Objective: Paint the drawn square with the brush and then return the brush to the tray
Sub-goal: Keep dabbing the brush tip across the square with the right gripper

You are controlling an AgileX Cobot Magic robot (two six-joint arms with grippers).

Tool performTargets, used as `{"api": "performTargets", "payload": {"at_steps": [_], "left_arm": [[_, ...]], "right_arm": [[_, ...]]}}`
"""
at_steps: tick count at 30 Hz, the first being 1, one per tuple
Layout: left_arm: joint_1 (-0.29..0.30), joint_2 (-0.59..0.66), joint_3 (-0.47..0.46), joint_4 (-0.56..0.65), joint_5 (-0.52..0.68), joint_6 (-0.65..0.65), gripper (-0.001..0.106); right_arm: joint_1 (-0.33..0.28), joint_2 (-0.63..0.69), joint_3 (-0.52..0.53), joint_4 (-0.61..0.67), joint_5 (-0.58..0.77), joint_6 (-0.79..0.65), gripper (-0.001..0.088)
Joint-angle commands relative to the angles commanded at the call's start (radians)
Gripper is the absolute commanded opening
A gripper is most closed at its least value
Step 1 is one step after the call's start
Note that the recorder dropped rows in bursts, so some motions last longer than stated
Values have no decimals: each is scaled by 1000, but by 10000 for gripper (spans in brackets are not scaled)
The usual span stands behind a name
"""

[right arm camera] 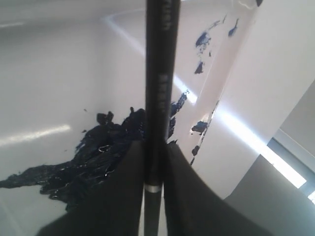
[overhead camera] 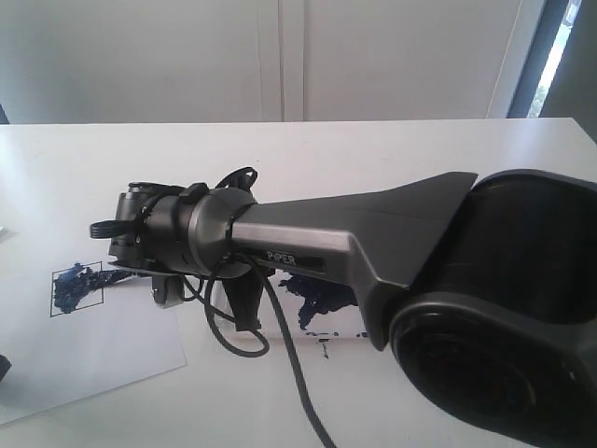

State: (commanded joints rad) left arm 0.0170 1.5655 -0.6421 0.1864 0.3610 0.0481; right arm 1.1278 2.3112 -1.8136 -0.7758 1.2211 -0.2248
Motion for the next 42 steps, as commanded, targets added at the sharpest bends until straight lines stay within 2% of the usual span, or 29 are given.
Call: {"api": "performTargets", "payload": {"at_steps": [22, 29, 35, 42], "left_arm": [[0, 0, 0, -6, 0, -4, 536], [0, 0, 0, -9, 3, -4, 536], [0, 0, 0, -11, 6, -9, 536], [0, 0, 0, -30, -12, -34, 536]], "right_arm": [[97, 0, 0, -11, 0, -26, 0], [97, 0, -5, -91, 0, 9, 0], [67, 0, -2, -97, 0, 50, 0], [62, 0, 0, -91, 0, 51, 0]]}}
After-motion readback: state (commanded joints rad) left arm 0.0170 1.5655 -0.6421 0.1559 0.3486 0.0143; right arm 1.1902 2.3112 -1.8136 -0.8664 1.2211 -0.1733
